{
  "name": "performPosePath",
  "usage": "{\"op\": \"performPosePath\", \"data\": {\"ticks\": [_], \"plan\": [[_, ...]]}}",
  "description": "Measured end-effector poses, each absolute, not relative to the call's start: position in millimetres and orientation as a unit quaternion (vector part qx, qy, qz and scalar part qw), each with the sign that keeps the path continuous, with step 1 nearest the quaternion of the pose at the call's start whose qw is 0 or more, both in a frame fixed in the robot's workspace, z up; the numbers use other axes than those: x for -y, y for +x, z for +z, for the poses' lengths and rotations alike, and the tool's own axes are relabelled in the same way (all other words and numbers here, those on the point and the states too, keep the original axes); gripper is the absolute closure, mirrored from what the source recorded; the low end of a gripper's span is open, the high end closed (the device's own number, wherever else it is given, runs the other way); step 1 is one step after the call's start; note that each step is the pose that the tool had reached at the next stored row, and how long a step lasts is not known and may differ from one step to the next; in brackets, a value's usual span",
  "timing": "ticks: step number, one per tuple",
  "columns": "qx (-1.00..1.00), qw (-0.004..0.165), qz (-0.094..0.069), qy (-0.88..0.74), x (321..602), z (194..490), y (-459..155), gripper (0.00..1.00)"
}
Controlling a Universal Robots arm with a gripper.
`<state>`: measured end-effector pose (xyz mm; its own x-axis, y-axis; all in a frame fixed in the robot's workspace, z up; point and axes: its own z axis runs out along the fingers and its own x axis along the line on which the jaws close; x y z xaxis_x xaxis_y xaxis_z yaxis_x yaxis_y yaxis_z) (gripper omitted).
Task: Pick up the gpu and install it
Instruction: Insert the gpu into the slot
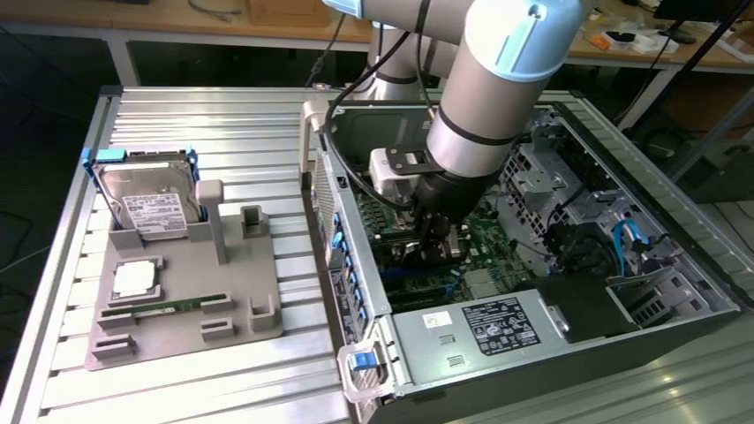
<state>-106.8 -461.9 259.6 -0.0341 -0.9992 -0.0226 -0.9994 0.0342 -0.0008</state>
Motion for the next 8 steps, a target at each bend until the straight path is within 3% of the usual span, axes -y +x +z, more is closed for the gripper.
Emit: {"op": "performPosePath", "data": {"ticks": [8], "plan": [[-0.719, 0.008, 0.008, -0.695, 461.0, 259.7, -107.1, 0.73]]}}
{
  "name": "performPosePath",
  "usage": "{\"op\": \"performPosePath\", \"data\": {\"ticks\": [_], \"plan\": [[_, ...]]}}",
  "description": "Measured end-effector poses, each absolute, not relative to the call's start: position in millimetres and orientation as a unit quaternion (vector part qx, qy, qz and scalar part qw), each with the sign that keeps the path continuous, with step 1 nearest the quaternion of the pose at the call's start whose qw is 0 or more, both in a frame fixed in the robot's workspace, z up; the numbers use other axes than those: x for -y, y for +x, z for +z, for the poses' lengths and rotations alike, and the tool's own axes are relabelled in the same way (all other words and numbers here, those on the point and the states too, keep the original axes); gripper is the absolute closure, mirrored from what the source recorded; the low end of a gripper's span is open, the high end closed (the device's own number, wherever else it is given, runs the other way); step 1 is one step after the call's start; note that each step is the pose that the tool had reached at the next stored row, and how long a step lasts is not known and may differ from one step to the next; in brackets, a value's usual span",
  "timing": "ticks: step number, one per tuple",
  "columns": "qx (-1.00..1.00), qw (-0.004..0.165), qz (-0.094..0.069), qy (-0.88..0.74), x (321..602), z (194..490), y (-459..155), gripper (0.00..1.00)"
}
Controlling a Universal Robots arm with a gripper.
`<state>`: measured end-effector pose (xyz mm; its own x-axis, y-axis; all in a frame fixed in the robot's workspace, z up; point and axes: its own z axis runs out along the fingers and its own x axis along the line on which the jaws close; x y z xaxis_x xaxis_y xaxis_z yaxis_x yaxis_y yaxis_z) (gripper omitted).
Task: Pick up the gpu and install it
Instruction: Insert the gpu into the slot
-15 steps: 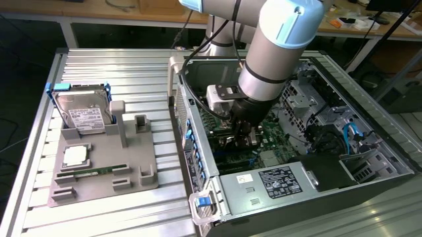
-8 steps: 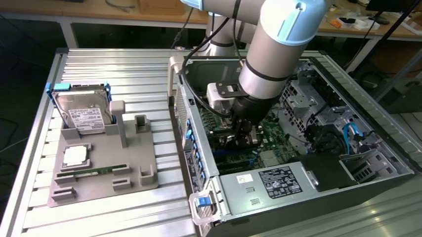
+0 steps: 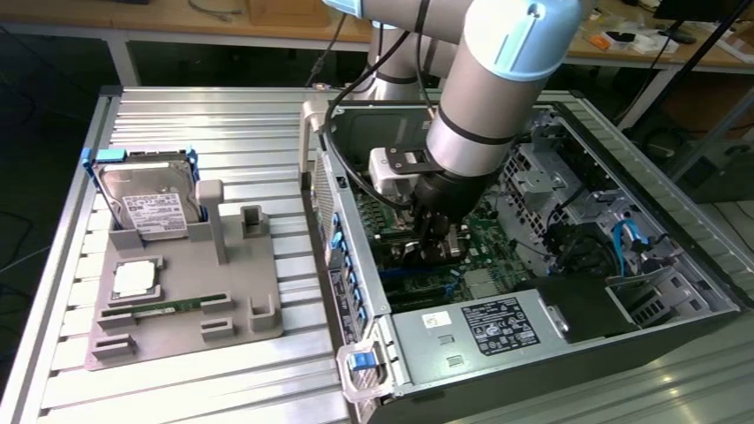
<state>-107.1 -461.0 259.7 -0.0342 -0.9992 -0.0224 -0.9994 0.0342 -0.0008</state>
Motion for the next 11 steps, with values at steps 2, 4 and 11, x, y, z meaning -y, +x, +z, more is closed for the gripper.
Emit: {"op": "performPosePath", "data": {"ticks": [2, 4, 11], "plan": [[-0.719, 0.008, 0.008, -0.695, 461.0, 259.7, -107.0, 0.73], [-0.719, 0.008, 0.008, -0.695, 461.0, 259.4, -107.0, 0.73], [-0.719, 0.008, 0.007, -0.695, 461.0, 255.5, -108.9, 0.73]]}}
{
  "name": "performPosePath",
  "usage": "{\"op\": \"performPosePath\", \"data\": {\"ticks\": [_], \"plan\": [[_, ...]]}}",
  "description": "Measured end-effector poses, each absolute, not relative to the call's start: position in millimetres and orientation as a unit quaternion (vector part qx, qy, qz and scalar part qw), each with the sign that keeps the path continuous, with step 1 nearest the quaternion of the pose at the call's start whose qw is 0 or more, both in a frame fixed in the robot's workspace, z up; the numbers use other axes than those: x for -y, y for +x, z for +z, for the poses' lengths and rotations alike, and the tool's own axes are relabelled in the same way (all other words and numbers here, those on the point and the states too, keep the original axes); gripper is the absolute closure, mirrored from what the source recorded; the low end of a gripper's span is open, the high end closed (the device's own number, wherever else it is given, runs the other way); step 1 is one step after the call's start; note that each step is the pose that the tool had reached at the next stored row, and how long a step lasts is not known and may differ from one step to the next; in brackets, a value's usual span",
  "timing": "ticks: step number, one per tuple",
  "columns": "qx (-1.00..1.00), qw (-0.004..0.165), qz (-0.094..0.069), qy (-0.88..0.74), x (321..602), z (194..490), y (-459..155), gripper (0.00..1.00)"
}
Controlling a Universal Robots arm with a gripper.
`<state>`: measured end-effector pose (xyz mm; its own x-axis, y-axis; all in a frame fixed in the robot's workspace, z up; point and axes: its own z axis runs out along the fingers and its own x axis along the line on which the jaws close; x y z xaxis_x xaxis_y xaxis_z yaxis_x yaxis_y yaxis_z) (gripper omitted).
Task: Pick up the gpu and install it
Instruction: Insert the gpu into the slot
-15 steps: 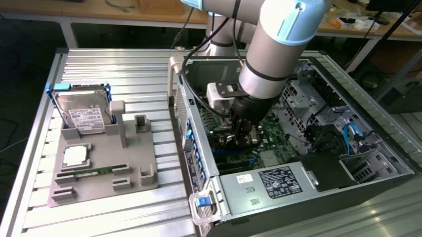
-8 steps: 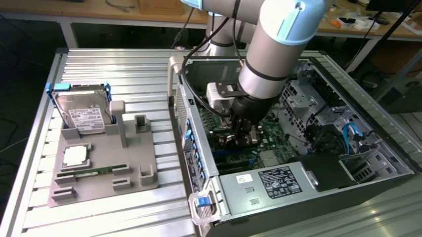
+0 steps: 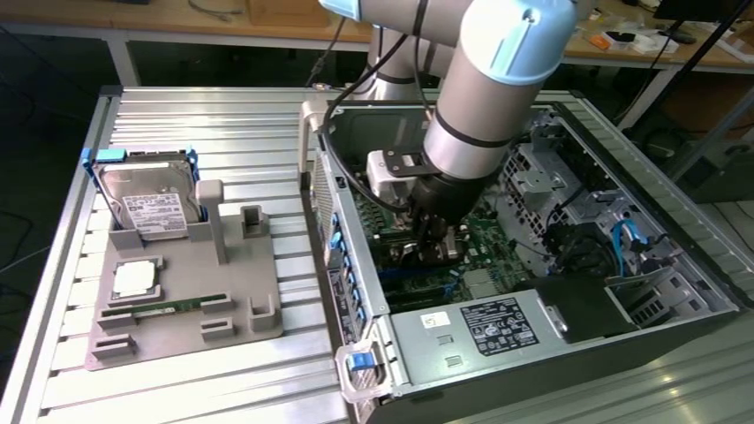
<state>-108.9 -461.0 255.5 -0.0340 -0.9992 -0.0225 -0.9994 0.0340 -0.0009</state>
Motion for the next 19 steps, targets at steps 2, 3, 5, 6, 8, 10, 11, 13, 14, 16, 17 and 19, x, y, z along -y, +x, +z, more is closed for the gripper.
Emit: {"op": "performPosePath", "data": {"ticks": [2, 3, 5, 6, 8, 10, 11, 13, 14, 16, 17, 19], "plan": [[-0.719, 0.008, 0.008, -0.695, 461.0, 254.0, -109.4, 0.73], [-0.719, 0.008, 0.008, -0.695, 461.0, 253.5, -109.5, 0.73], [-0.719, 0.008, 0.007, -0.695, 461.0, 252.6, -109.6, 0.73], [-0.719, 0.008, 0.007, -0.695, 461.1, 252.3, -109.6, 0.73], [-0.719, 0.008, 0.008, -0.695, 461.0, 251.6, -109.6, 0.73], [-0.719, 0.008, 0.007, -0.695, 461.0, 251.5, -109.6, 0.73], [-0.719, 0.008, 0.007, -0.695, 461.0, 251.5, -109.6, 0.73], [-0.719, 0.008, 0.008, -0.695, 461.0, 251.5, -109.6, 0.73], [-0.719, 0.008, 0.008, -0.695, 461.0, 251.4, -109.6, 0.73], [-0.719, 0.008, 0.008, -0.695, 461.0, 251.7, -109.6, 0.73], [-0.719, 0.009, 0.008, -0.695, 460.9, 252.2, -109.6, 0.73], [-0.719, 0.009, 0.008, -0.695, 460.9, 252.2, -109.5, 0.73]]}}
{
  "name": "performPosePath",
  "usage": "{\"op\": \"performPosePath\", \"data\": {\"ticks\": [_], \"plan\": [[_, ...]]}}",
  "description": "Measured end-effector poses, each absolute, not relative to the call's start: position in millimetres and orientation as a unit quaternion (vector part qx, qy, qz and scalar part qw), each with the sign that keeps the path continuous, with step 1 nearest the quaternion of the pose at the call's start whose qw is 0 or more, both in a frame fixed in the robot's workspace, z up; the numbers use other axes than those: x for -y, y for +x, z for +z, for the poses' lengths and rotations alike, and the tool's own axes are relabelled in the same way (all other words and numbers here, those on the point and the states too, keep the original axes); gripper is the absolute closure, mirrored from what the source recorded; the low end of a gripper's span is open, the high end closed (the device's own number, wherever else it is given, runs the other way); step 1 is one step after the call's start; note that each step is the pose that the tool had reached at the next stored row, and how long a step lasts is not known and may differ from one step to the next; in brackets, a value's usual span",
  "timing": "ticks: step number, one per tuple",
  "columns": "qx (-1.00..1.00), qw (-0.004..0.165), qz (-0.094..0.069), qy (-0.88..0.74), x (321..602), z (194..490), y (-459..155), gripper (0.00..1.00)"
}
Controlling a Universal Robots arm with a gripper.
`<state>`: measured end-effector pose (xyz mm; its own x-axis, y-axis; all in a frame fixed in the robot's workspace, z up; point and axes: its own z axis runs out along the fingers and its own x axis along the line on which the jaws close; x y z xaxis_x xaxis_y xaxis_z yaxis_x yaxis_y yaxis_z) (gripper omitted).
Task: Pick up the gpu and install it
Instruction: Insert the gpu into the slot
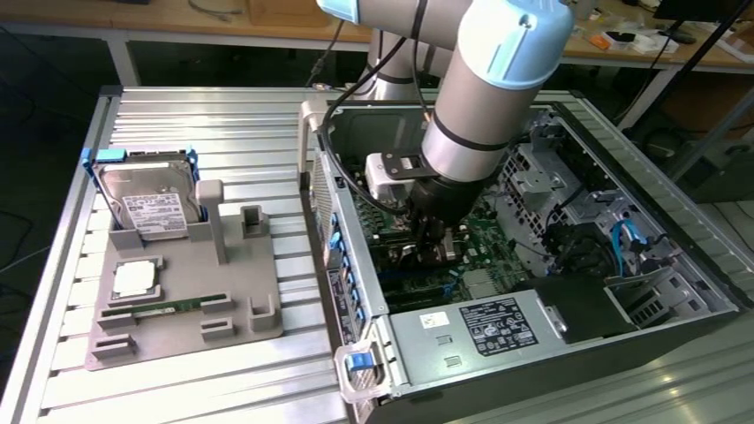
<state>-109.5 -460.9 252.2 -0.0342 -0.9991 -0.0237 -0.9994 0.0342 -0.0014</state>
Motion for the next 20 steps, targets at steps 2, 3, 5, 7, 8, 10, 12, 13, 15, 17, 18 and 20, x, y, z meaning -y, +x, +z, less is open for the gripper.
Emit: {"op": "performPosePath", "data": {"ticks": [2, 3, 5, 7, 8, 10, 12, 13, 15, 17, 18, 20], "plan": [[-0.719, 0.008, 0.008, -0.695, 460.9, 252.7, -109.6, 0.73], [-0.719, 0.008, 0.007, -0.695, 461.0, 253.1, -109.6, 0.73], [-0.719, 0.008, 0.007, -0.695, 461.0, 254.2, -109.6, 0.73], [-0.719, 0.008, 0.008, -0.695, 461.0, 255.4, -109.7, 0.73], [-0.719, 0.008, 0.008, -0.695, 461.0, 255.4, -109.7, 0.73], [-0.719, 0.008, 0.008, -0.695, 460.9, 255.4, -110.0, 0.73], [-0.719, 0.008, 0.008, -0.695, 461.4, 255.6, -110.4, 0.73], [-0.719, 0.008, 0.007, -0.695, 461.7, 255.5, -110.5, 0.73], [-0.719, 0.008, 0.008, -0.695, 462.5, 255.5, -110.8, 0.73], [-0.719, 0.008, 0.007, -0.695, 462.9, 255.6, -110.8, 0.73], [-0.719, 0.008, 0.007, -0.695, 463.0, 255.5, -110.8, 0.73], [-0.719, 0.008, 0.007, -0.695, 463.0, 255.5, -110.8, 0.73]]}}
